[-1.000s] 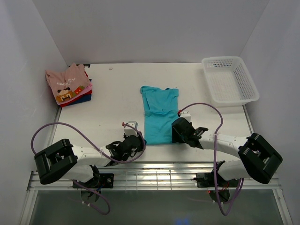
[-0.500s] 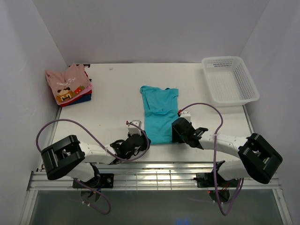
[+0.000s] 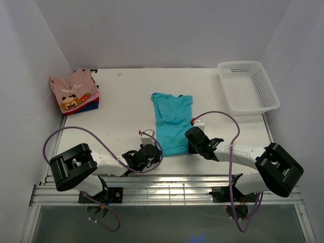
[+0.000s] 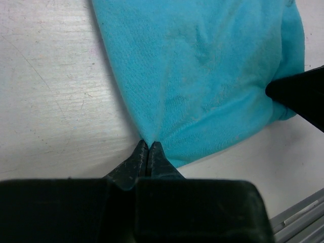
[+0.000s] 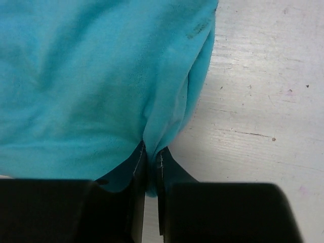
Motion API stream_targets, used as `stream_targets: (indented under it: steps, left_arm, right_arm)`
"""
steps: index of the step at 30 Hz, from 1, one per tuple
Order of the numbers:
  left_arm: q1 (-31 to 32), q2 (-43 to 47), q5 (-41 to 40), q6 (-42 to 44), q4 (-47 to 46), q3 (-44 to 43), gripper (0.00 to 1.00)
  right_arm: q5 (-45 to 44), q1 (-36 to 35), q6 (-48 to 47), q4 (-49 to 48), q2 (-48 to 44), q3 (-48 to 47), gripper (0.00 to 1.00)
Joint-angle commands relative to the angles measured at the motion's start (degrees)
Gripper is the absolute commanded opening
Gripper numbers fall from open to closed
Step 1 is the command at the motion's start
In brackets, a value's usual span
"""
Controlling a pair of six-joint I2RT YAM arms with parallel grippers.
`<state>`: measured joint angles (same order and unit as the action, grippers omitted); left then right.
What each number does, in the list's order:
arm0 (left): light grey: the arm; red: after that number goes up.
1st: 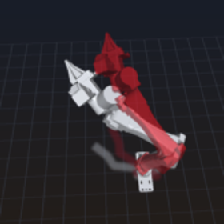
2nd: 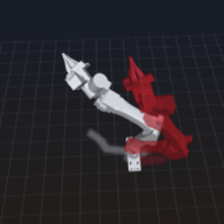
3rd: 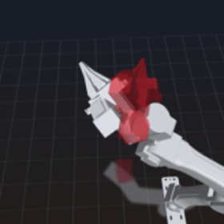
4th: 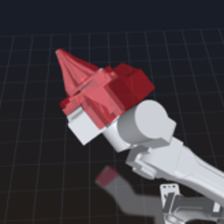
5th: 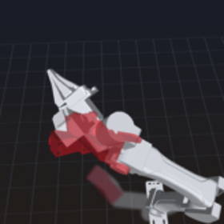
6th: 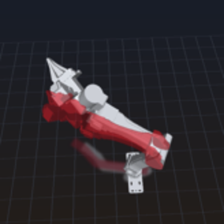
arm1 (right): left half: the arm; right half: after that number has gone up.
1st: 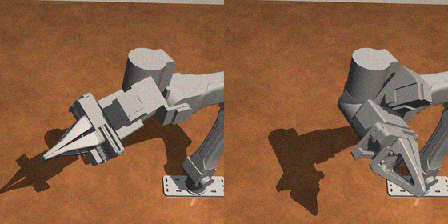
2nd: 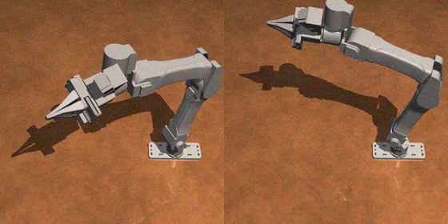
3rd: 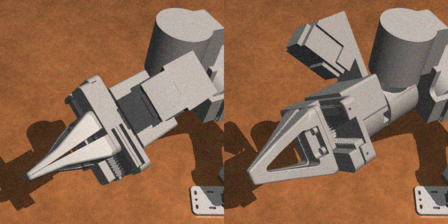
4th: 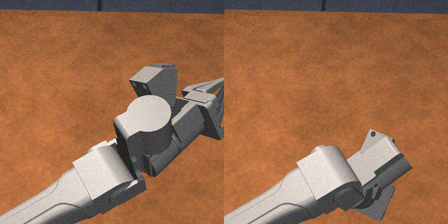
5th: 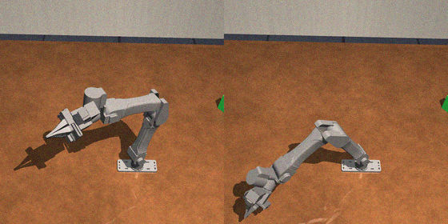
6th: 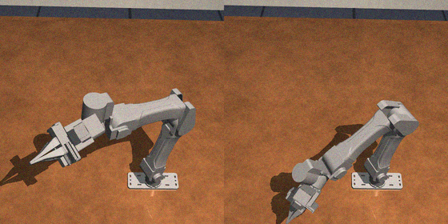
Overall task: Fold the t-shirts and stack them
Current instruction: Grab one side of the 2/3 rectangular tshirt with both arms
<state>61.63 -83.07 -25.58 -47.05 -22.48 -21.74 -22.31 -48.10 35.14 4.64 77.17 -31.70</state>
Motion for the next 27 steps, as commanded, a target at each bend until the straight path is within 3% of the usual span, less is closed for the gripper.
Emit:
stream_targets:
  steps: [1, 6, 10, 17, 22, 27]
  left_arm:
    - [0.34, -1.57, 0.98, -0.06, 5.95, 0.12, 0.0]
    - [1.39, 2.19, 0.45, -0.15, 10.43, 0.12, 0.0]
    - [3.93, 5.97, -1.92, -3.3, 19.47, -0.41, 0.0]
    - [5.43, 15.73, -7.36, -3.93, 29.33, -4.18, 0.0]
    - [5.43, 17.77, -14.82, 2.74, 27.42, -12.09, 0.0]
    - [4.3, 13.65, -19.77, 11.08, 23.02, -17.02, 0.0]
  right_arm:
    - [0.07, -0.07, 0.28, 3.52, 2.29, 1.21, 0.08]
    - [-3.09, -2.96, 2.56, 12.73, -1.13, -1.69, 0.08]
    - [-3.45, -6.04, 6.51, 18.8, -5.26, -2.22, 0.08]
    - [-6.08, -9.65, 8.29, 24.8, -10.89, -6.7, 0.08]
    - [-10.47, -9.47, 4.6, 24.1, -8.01, -14.24, 0.08]
    - [-15.22, -8.6, 0.64, 23.66, -1.33, -22.34, 0.08]
